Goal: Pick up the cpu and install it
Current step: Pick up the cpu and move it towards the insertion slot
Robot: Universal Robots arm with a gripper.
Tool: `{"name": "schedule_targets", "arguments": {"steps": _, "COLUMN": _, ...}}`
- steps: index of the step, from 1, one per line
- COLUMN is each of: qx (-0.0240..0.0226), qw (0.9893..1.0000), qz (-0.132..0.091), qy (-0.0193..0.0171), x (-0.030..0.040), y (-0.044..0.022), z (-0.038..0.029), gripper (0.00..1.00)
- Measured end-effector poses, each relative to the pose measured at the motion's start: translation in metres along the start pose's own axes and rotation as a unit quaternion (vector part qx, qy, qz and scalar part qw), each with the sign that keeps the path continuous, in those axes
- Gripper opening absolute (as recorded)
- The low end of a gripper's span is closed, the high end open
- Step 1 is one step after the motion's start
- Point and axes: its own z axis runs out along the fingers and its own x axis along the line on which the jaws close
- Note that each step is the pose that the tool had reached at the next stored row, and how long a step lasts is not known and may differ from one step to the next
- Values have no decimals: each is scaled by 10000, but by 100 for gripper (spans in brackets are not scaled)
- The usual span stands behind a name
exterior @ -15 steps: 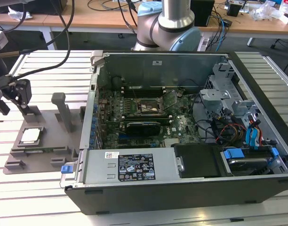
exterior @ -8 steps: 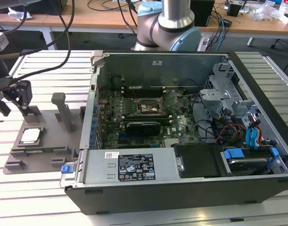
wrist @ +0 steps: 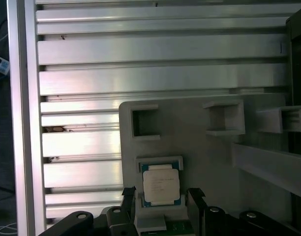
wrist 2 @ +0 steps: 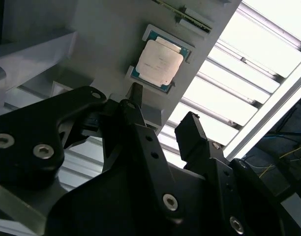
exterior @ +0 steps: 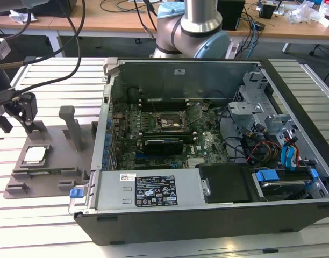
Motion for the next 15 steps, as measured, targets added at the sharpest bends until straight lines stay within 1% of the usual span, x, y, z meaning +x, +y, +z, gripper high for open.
{"name": "schedule_targets", "arguments": {"steps": 7, "qx": 0, "qw": 10000, "qz": 0, "qy": -1, "x": 1, "y": 0, "z": 45, "gripper": 55}}
{"name": "schedule_targets", "arguments": {"steps": 9, "qx": 0, "qw": 10000, "qz": 1, "qy": 0, "x": 2, "y": -3, "z": 72, "gripper": 55}}
{"name": "schedule_targets", "arguments": {"steps": 10, "qx": 0, "qw": 10000, "qz": 0, "qy": 0, "x": 2, "y": -15, "z": 84, "gripper": 55}}
{"name": "schedule_targets", "arguments": {"steps": 13, "qx": 0, "qw": 10000, "qz": -4, "qy": 0, "x": 3, "y": -103, "z": 124, "gripper": 55}}
{"name": "schedule_targets", "arguments": {"steps": 14, "qx": 3, "qw": 10000, "qz": -53, "qy": -1, "x": 3, "y": -110, "z": 133, "gripper": 55}}
{"name": "schedule_targets", "arguments": {"steps": 15, "qx": 26, "qw": 9999, "qz": -99, "qy": -1, "x": 4, "y": -110, "z": 134, "gripper": 55}}
